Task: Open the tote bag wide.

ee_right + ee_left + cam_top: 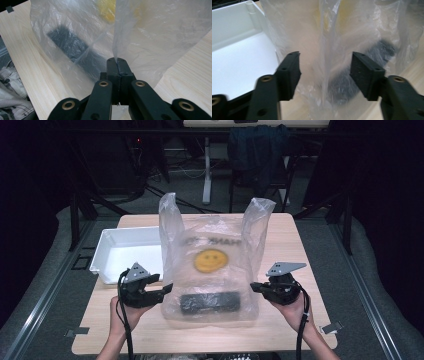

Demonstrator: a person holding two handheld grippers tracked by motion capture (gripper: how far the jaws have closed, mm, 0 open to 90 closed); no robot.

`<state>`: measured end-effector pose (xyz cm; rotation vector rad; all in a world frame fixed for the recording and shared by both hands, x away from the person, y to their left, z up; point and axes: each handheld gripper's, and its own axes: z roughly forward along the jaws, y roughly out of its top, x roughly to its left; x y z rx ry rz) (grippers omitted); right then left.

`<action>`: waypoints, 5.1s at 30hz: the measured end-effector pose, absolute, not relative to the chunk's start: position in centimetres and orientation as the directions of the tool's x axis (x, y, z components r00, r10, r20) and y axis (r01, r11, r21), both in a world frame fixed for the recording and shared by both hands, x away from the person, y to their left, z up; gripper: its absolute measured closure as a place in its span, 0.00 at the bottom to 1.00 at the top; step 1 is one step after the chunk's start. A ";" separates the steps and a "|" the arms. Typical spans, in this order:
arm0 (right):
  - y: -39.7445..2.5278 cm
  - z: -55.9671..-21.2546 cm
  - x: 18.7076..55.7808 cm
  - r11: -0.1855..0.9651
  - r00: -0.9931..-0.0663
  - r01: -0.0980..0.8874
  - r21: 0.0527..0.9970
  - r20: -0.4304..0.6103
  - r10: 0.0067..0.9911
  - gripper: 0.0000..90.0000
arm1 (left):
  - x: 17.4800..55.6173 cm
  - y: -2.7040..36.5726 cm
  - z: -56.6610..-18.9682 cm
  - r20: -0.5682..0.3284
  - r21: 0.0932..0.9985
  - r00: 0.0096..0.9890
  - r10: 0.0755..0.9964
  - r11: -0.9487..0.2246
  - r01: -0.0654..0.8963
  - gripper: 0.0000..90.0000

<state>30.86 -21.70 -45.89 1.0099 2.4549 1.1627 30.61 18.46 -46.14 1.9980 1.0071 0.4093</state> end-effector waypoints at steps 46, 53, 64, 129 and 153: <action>-21.0 -44.7 30.4 0.427 -0.691 0.486 0.763 0.035 0.722 0.47 | 30.8 18.0 -50.5 -0.056 0.687 0.680 0.731 -0.466 0.558 0.99; -20.8 -46.8 32.0 0.432 -0.677 0.557 0.709 0.086 0.731 0.96 | 30.8 18.2 -50.5 -0.062 0.683 0.675 0.735 -0.462 0.566 0.98; -21.1 -47.0 31.8 0.416 -0.678 0.564 0.713 0.113 0.726 1.00 | 30.4 18.6 -50.3 -0.071 0.685 0.673 0.736 -0.455 0.569 0.98; -23.7 -49.3 33.0 0.411 -0.609 0.696 0.588 0.179 0.773 1.00 | 31.5 16.9 -49.0 -0.055 0.702 0.654 0.754 -0.437 0.563 0.99; -20.5 -48.0 33.7 0.453 -0.681 0.615 0.646 0.145 0.718 1.00 | 29.8 17.9 -49.2 -0.096 0.700 0.668 0.738 -0.427 0.573 0.97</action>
